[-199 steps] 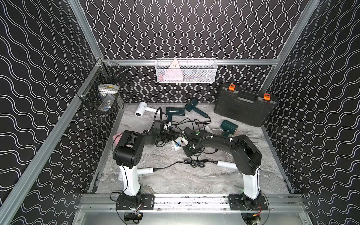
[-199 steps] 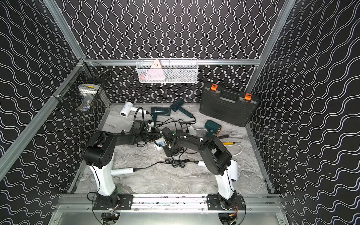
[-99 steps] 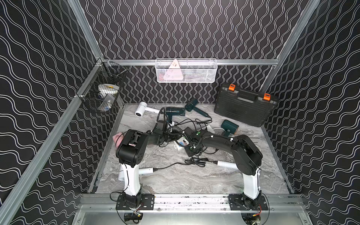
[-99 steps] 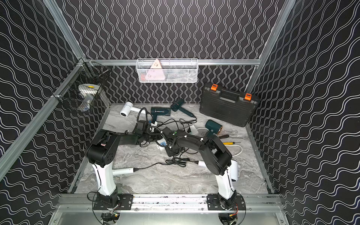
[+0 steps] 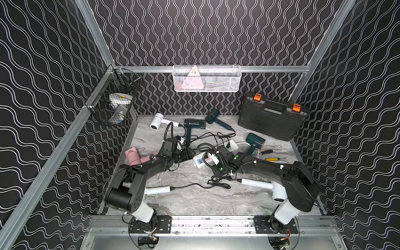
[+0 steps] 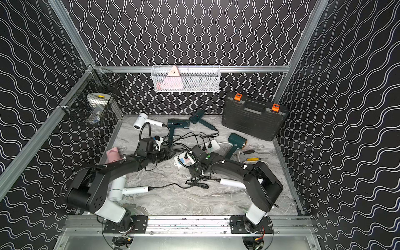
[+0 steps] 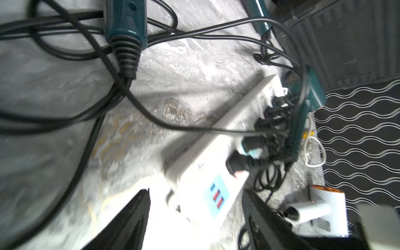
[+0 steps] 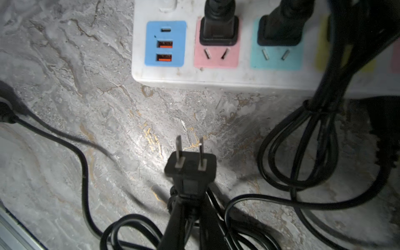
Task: Charge the blow dryers
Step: Adjust the plug.
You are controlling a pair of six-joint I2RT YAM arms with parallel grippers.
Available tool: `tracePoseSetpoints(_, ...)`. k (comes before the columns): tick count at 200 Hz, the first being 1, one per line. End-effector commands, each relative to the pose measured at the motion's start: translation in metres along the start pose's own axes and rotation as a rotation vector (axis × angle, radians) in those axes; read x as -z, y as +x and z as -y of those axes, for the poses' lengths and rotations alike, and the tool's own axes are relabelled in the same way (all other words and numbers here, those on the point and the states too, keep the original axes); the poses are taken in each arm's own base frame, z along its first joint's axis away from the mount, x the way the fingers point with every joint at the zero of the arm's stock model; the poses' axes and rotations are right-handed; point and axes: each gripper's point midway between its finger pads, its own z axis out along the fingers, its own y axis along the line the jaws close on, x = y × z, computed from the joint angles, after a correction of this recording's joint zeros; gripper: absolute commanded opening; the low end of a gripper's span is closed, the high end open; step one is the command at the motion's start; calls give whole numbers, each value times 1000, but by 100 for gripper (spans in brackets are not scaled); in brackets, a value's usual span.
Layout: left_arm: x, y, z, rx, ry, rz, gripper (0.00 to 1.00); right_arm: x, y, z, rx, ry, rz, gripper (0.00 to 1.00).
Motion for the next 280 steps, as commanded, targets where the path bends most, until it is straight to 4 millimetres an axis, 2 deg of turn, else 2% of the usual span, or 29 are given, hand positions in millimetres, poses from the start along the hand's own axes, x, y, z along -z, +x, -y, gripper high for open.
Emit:
tracePoseSetpoints(1,17,11,14,17,32,-1,73,4,-16,-10,29,-59,95,0)
tracePoseSetpoints(22,27,34,47,-18,98,-36,77,3,-13,-15,43,-85,111,0)
tracePoseSetpoints(42,17,64,74,-20,186,-141,77,3,-13,-18,54,-98,131,0)
tracePoseSetpoints(60,7,84,82,23,255,-215,74,4,-12,-21,65,-105,142,0)
tracePoseSetpoints(89,-4,104,93,37,314,-295,65,5,-10,-26,81,-116,159,0)
tracePoseSetpoints(119,-16,112,93,79,359,-326,50,6,-7,-31,103,-126,164,0)
tracePoseSetpoints(156,-19,111,93,81,362,-324,38,6,-4,-35,121,-137,160,0)
tracePoseSetpoints(203,-17,111,98,91,388,-326,7,9,-4,-34,113,-136,191,0)
tracePoseSetpoints(216,-15,111,102,105,414,-332,5,12,-4,-33,104,-135,215,6)
tracePoseSetpoints(223,-14,110,104,114,426,-331,5,13,-4,-32,99,-134,231,14)
tracePoseSetpoints(256,-10,111,110,149,462,-348,3,31,-5,-25,59,-136,356,62)
tracePoseSetpoints(270,-8,112,112,169,477,-361,1,40,-5,-22,37,-145,428,98)
tracePoseSetpoints(280,-6,112,112,193,491,-366,0,48,-5,-21,15,-158,476,100)
